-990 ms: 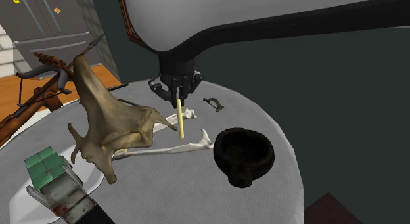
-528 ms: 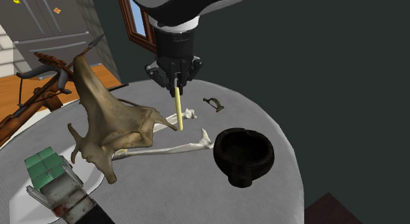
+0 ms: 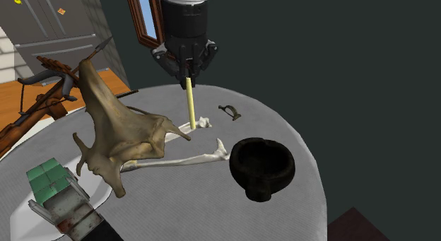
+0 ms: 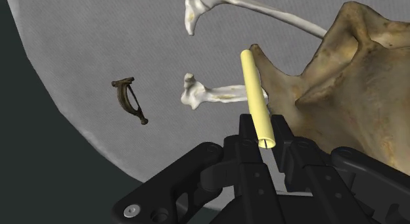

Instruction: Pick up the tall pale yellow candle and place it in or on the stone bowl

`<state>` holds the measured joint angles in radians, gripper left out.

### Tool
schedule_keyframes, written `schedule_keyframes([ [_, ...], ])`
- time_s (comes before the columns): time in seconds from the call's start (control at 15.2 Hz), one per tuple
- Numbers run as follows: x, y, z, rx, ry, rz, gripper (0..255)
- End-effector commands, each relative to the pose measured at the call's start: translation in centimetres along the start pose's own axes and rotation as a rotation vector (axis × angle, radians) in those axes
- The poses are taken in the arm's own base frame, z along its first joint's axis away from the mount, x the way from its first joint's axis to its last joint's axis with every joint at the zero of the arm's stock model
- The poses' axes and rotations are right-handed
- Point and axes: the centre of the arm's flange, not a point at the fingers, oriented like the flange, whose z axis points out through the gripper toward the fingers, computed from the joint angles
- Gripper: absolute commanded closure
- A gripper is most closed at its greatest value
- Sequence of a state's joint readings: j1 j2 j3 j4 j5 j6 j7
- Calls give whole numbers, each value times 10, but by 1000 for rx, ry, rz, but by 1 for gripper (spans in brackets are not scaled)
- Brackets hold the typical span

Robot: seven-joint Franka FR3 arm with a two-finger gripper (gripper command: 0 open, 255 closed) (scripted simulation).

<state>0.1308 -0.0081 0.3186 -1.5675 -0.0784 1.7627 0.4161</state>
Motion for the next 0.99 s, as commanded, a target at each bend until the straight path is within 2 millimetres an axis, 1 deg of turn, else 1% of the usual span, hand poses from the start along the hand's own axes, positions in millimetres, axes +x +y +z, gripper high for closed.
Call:
schedule_keyframes([
  [0.0,3,0,-11,0,0,0,255],
  [0.53,12,0,-52,0,0,0,255],
  [0.59,12,0,-52,0,0,0,255],
  [0.92,-33,35,-86,0,0,0,255],
])
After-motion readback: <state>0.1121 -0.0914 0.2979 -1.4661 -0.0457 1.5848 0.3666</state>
